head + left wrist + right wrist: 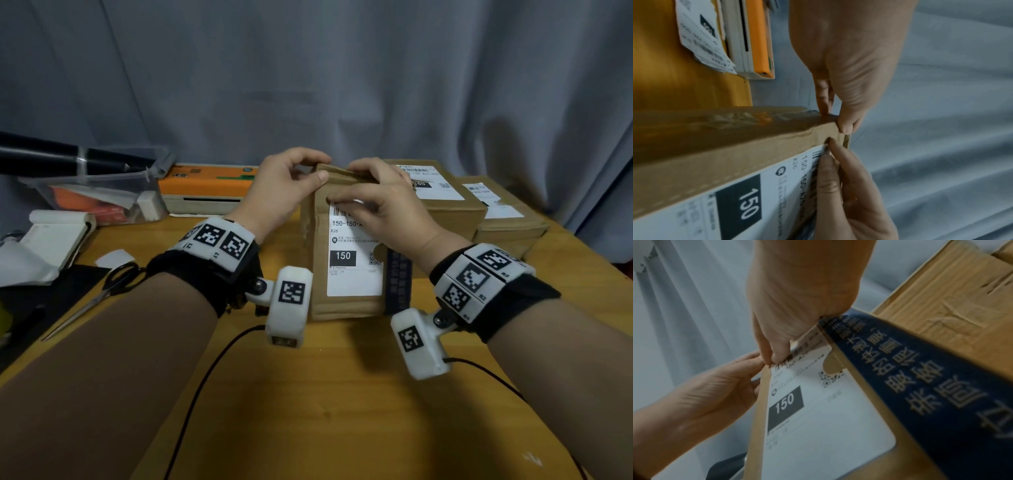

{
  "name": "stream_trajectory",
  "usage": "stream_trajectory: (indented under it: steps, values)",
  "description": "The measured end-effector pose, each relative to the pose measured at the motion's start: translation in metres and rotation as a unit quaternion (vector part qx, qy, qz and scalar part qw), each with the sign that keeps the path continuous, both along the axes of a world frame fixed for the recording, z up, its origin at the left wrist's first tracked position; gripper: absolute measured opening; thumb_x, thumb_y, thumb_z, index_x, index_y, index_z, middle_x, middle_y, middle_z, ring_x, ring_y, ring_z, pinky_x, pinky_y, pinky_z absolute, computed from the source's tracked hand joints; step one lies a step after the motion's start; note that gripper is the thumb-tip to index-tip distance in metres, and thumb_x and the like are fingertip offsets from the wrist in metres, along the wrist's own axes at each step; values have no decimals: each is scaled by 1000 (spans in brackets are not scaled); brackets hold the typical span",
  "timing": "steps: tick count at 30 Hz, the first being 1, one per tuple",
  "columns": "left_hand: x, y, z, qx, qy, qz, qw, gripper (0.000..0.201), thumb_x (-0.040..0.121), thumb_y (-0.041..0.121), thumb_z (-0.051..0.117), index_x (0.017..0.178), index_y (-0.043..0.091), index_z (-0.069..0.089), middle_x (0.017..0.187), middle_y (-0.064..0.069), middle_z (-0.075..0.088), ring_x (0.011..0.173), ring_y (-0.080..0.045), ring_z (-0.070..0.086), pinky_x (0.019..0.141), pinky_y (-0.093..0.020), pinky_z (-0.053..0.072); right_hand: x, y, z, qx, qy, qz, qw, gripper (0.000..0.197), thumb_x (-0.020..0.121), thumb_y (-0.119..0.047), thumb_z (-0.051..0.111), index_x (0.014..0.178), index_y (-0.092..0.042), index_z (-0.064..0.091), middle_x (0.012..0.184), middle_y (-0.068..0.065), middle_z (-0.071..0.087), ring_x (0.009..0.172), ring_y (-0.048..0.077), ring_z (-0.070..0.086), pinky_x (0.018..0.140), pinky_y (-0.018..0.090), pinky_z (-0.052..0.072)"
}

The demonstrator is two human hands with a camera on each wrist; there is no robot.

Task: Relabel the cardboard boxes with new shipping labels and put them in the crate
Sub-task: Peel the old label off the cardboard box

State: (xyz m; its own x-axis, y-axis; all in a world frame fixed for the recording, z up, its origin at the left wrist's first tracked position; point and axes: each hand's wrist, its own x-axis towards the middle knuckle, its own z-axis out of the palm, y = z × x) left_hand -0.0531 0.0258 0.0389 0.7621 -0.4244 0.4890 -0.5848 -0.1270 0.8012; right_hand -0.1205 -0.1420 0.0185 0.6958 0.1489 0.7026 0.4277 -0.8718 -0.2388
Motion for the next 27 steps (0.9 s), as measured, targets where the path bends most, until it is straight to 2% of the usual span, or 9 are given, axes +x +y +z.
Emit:
stream_trajectory:
  steps: [4, 8, 11, 17, 21, 24, 27]
  values:
    - [-2, 0, 0, -10, 4, -12, 1000, 20, 87, 10, 64, 106, 14, 68, 90, 0, 67, 83, -14, 60, 76, -14, 50, -2, -1, -1, 6, -1, -1, 1000, 29, 81, -42, 52, 94, -28, 74, 116, 4, 57, 111, 10, 42, 101, 46, 30]
    - [-5, -1, 2, -5, 5, -9, 1000, 20, 87, 10, 64, 106, 11, 68, 81, 5, 63, 77, -9, 56, 70, -9, 46, -1, -2, -2, -30, 5, -16, 999, 30, 84, -42, 50, 98, -25, 70, 115, 5, 55, 111, 22, 52, 99, 40, 24]
    - [-5, -1, 2, 2, 1, -9, 1000, 19, 87, 11, 64, 105, 13, 68, 80, 7, 63, 77, -8, 57, 69, -8, 45, -2, -3, -1, -37, 6, -18, 999, 30, 84, -42, 50, 97, -25, 71, 113, 5, 55, 109, 24, 54, 98, 44, 28]
    - [-5, 3, 2, -4, 8, -1, 1000, 15, 88, 8, 62, 102, 11, 68, 74, 7, 61, 76, -12, 55, 70, -11, 47, -1, 8, 4, -80, 28, -32, 996, 28, 83, -42, 46, 94, -30, 69, 110, 5, 54, 102, 27, 54, 92, 48, 34]
    - [-6, 4, 2, -7, 14, -2, 1000, 15, 87, 8, 63, 100, 12, 68, 74, 9, 61, 76, -12, 55, 72, -12, 47, -1, 10, 8, -97, 48, -25, 994, 31, 83, -44, 43, 94, -29, 67, 109, 7, 52, 100, 28, 52, 89, 50, 39]
    - [-6, 4, 2, -7, 16, 0, 1000, 15, 87, 7, 63, 100, 11, 68, 75, 8, 62, 78, -13, 56, 73, -14, 48, 2, 11, 12, -105, 53, -16, 993, 28, 82, -42, 46, 92, -27, 68, 106, 8, 51, 96, 30, 52, 83, 52, 44]
    - [-5, 4, 2, -9, 19, 2, 1000, 15, 87, 7, 63, 101, 8, 68, 75, 7, 62, 78, -14, 55, 74, -16, 48, 5, 12, 15, -106, 58, -7, 993, 21, 82, -37, 52, 89, -25, 67, 102, 9, 50, 93, 30, 50, 81, 49, 45]
